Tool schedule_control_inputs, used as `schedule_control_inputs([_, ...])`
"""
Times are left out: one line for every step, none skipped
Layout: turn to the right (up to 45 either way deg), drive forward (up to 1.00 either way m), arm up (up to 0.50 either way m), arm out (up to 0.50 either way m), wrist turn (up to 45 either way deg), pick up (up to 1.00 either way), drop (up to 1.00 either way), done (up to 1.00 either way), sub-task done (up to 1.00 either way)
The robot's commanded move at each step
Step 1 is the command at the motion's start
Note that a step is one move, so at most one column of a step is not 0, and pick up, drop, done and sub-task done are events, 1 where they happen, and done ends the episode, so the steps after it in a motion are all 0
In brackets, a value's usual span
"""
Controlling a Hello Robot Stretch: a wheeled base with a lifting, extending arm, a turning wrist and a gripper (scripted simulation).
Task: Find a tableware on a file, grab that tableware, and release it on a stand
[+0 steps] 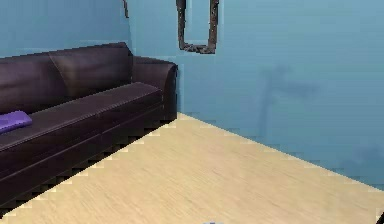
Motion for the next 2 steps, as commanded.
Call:
schedule_control_inputs([-9.0,0.0,0.0,0.0,0.0,0.0,0.0,0.0,0.0])
schedule_control_inputs([0.0,0.0,0.0,0.48,0.0,0.0,0.0,0.0,0.0])
